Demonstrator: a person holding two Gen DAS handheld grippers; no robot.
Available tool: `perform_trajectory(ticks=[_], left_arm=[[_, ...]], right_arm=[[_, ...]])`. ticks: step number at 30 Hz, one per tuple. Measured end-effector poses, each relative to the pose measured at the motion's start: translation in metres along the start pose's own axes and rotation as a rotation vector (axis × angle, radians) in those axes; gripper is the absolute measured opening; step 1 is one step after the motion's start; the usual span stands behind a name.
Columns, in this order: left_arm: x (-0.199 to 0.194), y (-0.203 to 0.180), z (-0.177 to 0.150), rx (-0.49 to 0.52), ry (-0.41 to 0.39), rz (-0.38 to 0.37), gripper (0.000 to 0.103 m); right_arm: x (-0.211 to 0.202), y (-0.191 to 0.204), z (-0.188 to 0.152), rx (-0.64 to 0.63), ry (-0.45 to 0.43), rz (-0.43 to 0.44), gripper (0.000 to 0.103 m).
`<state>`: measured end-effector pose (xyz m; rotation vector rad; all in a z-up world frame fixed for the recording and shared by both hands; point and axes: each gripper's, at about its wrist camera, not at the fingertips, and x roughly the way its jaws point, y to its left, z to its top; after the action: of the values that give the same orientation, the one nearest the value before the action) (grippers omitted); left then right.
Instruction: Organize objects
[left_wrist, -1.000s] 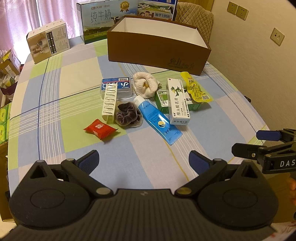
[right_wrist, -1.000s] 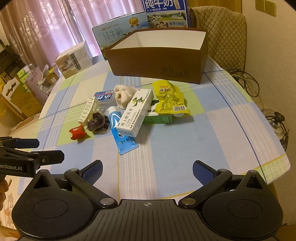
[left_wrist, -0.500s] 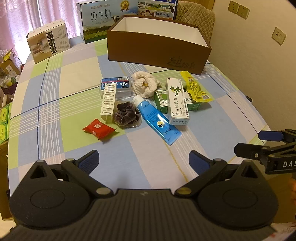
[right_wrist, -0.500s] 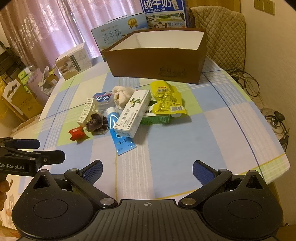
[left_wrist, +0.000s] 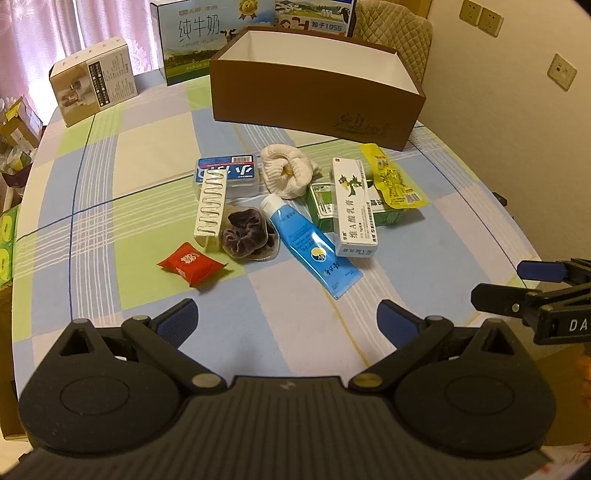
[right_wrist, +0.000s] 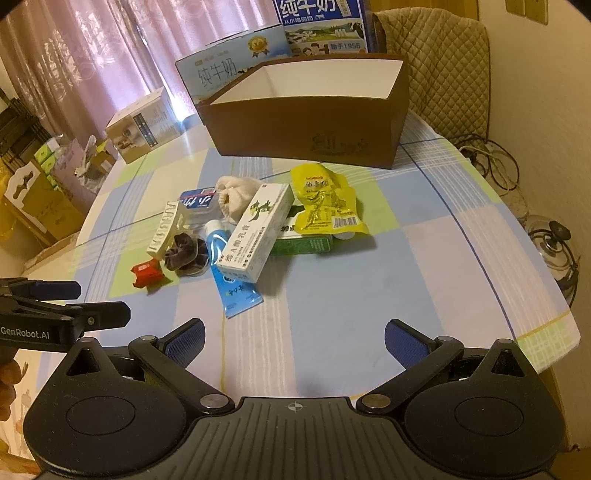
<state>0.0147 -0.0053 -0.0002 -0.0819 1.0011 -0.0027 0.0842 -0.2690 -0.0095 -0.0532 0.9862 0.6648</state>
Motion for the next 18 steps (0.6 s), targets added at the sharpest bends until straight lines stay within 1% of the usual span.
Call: perform_trajectory(ticks=[13,18], left_arm=[[0.014,0.019,0.018,-0.067,0.002,0.058,0.102],[0.024,0.037,0.021,-0.107,0.018,0.114,0.102]], right_arm=[[0.020,-0.014,0.033,-0.003,-0.001,0.025,0.101],[0.029,-0.020,0.046,-0.008,-0.001,0.025,0.101]])
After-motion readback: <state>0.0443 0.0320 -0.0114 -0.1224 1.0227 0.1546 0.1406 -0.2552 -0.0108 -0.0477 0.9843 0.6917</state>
